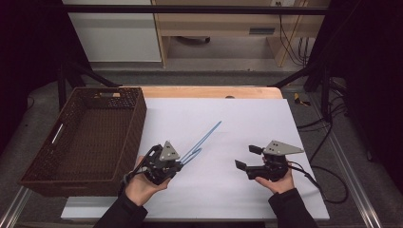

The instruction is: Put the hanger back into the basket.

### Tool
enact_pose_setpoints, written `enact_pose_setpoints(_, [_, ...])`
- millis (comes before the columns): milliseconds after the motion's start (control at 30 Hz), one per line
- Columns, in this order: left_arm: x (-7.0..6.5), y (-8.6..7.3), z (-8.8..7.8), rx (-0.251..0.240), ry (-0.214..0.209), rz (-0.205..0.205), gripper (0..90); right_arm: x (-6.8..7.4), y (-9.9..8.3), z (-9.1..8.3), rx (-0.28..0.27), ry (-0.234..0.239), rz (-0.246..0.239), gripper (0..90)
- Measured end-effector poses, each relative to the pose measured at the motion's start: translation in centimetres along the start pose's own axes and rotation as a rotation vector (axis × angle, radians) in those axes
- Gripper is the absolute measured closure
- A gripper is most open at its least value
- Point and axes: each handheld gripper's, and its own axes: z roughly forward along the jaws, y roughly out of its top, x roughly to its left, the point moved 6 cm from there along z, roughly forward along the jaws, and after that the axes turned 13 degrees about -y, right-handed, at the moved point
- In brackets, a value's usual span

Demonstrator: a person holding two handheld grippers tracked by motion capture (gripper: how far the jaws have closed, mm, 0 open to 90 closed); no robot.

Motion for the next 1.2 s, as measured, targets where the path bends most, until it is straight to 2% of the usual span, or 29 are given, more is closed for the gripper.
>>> enact_pose_setpoints(167, [-0.1,0.3,-0.6,-0.015,-0.015,0.005,87.5,-1.4,-0.2,-0.8,0.013,-0.055,0.038,6.7])
enact_pose_setpoints(400, [-0.2,0.7,-2.1,-0.056,-0.027,0.003,87.5,-2.6,-0.7,-1.7,0.028,-0.113,0.042,2.8])
enact_pose_setpoints(667, [-0.1,1.8,-3.9,-0.089,-0.036,0.021,87.5,-3.3,-1.5,-2.5,0.039,-0.125,0.047,2.3])
enact_pose_setpoints(1000, [0.8,3.4,-6.5,-0.095,-0.055,0.051,87.5,-3.5,-1.7,-2.9,0.043,-0.134,0.035,2.0])
enact_pose_setpoints(1200, [1.2,4.6,-7.7,-0.113,-0.074,0.045,87.5,-3.4,-1.8,-2.9,0.045,-0.131,0.034,2.0])
